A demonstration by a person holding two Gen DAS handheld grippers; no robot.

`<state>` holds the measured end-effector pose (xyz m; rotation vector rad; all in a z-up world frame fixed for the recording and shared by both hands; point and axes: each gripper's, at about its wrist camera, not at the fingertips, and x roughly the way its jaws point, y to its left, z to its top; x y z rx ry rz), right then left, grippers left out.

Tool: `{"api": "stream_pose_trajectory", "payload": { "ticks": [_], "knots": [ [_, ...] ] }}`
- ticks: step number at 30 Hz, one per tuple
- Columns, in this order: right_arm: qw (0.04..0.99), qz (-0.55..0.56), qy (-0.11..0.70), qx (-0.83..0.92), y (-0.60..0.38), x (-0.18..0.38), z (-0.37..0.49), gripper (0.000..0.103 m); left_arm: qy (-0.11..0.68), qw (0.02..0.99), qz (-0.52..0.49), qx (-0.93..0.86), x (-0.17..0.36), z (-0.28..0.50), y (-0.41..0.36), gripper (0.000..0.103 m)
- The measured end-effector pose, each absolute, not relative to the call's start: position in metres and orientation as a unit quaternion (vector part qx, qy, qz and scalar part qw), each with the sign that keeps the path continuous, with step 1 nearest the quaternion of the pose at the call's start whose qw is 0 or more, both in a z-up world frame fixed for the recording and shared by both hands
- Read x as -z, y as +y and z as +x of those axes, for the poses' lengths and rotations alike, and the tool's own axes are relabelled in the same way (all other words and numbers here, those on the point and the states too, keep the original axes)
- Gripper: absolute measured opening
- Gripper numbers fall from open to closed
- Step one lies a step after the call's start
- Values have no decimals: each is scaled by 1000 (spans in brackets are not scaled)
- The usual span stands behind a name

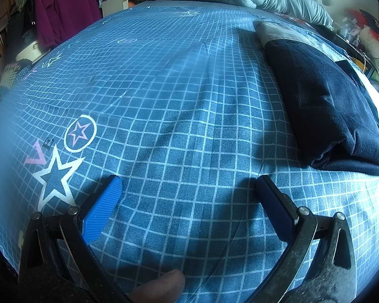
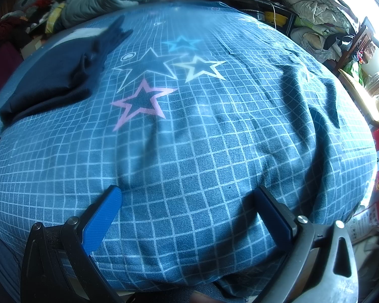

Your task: Fold small clothes

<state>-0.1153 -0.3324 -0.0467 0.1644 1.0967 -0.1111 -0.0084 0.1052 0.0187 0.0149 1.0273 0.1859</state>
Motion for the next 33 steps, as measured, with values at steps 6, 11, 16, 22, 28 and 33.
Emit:
{"api": "stream_pose_trajectory", "payload": {
  "ticks": [6, 11, 16, 22, 28, 33],
  "knots": [
    [849, 78, 520, 53, -332, 47, -116, 103, 491, 867, 7, -89, -19, -8, 105, 103],
    [849, 78, 520, 53, -332, 47, -116, 103, 491, 867, 7, -89, -19, -9, 105, 103],
    [849, 78, 520, 53, -332, 47, -115, 103, 491, 867, 7, -89, -19, -8, 105, 103],
    [849, 78, 520, 53, -333, 47, -115, 103, 493, 865, 9, -90, -18, -5, 105, 103],
    [849, 77, 521, 52, -335, 46, -114, 103, 522, 848, 33, -85, -24, 4, 93, 103],
    [846, 75, 525, 47, -338, 39, -112, 103, 503, 860, 56, -68, -65, -11, 65, 103]
  ]
}}
